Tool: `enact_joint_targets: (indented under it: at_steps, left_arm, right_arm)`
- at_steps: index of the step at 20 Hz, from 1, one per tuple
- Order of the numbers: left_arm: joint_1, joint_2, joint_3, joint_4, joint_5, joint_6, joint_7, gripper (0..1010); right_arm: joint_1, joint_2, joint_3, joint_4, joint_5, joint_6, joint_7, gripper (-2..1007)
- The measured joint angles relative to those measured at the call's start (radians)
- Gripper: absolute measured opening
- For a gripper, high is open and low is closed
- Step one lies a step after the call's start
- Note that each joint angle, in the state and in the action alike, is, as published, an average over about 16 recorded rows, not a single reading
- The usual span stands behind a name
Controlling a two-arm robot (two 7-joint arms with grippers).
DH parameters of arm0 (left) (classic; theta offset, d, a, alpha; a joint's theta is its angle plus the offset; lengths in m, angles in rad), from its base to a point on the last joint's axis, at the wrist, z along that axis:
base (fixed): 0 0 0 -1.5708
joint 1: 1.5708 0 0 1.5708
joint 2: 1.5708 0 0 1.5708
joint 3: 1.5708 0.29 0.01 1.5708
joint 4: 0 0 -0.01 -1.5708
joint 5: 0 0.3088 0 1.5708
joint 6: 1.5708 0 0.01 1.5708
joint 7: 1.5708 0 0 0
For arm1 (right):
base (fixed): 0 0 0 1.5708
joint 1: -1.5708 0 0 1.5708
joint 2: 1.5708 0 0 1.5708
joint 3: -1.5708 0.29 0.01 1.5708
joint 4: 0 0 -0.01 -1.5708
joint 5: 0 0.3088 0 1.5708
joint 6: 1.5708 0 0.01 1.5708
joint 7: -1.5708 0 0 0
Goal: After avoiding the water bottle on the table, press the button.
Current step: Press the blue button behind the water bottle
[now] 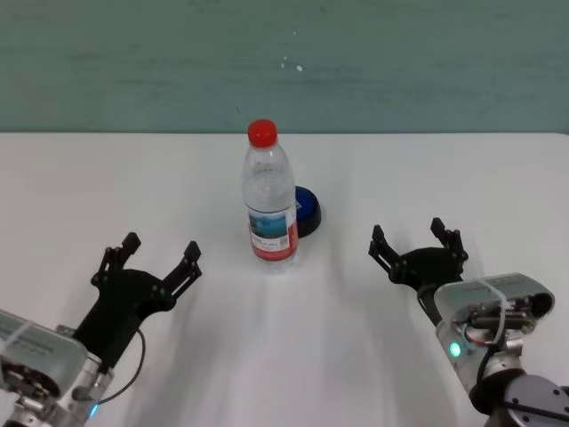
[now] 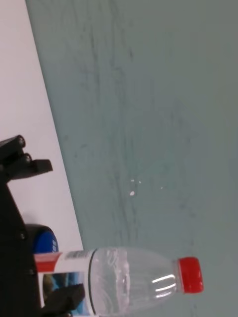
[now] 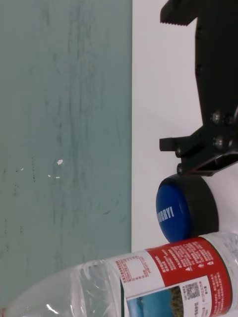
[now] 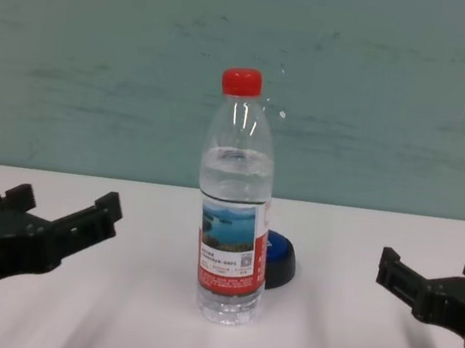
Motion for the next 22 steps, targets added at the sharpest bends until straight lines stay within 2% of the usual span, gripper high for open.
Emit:
enact_joint_targets:
  at_steps: [9,22]
  left_arm:
    - [0.007,0.004,0.026,-0.018,0.005,-0.002,-0.006,1010]
    - [-0.013,0.002,0.056,-0.011,0.017,0.001,-0.005,1010]
  right_arm:
    - [0.0,0.0,0.0,0.0,0.0,0.0,0.0,1004]
    - [0.0,0.0,0.0,0.0,0.0,0.0,0.0,1004]
